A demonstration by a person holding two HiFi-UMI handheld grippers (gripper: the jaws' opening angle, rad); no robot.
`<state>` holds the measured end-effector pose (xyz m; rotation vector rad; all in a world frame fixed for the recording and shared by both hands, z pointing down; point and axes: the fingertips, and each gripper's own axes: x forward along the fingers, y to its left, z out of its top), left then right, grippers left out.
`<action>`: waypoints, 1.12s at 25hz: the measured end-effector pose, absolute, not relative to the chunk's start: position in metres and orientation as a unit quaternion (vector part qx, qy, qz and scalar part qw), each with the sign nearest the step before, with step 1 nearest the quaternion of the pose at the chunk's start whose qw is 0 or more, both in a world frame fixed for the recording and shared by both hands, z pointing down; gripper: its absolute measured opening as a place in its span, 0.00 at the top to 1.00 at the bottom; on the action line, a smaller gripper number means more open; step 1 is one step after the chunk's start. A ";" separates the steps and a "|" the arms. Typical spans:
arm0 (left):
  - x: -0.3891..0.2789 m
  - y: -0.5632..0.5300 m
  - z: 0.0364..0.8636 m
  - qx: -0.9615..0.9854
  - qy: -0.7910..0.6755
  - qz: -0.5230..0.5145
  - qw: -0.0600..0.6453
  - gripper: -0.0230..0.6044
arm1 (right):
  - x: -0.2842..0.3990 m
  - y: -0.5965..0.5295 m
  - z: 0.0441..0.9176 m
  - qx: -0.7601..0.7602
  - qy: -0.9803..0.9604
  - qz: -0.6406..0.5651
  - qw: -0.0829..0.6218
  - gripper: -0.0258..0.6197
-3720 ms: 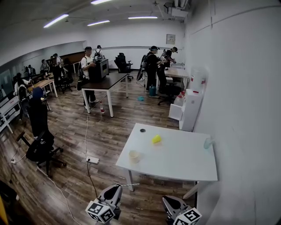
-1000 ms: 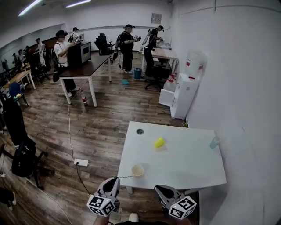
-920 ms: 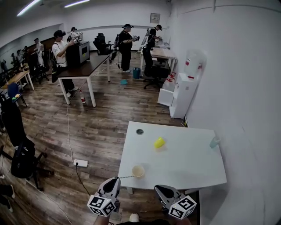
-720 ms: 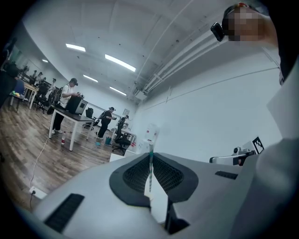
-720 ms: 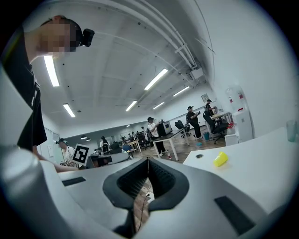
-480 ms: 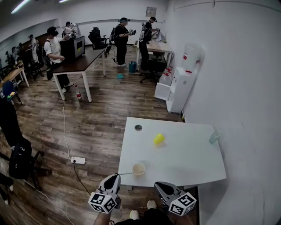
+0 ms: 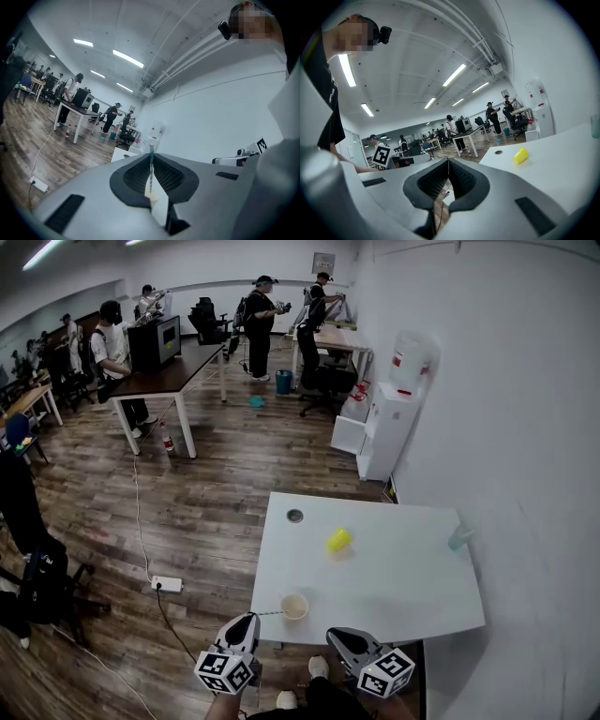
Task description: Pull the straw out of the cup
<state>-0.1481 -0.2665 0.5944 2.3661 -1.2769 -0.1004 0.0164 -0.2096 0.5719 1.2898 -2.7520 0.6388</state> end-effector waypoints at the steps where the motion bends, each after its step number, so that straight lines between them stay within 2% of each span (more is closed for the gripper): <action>1: -0.146 -0.268 0.597 0.857 -0.463 -0.033 0.225 0.91 | 0.017 -0.212 0.573 0.414 -0.886 0.207 0.018 0.92; 28: -0.103 -0.304 0.675 0.819 -0.502 0.054 0.273 0.91 | 0.039 -0.287 0.608 0.338 -0.909 0.234 0.068 0.92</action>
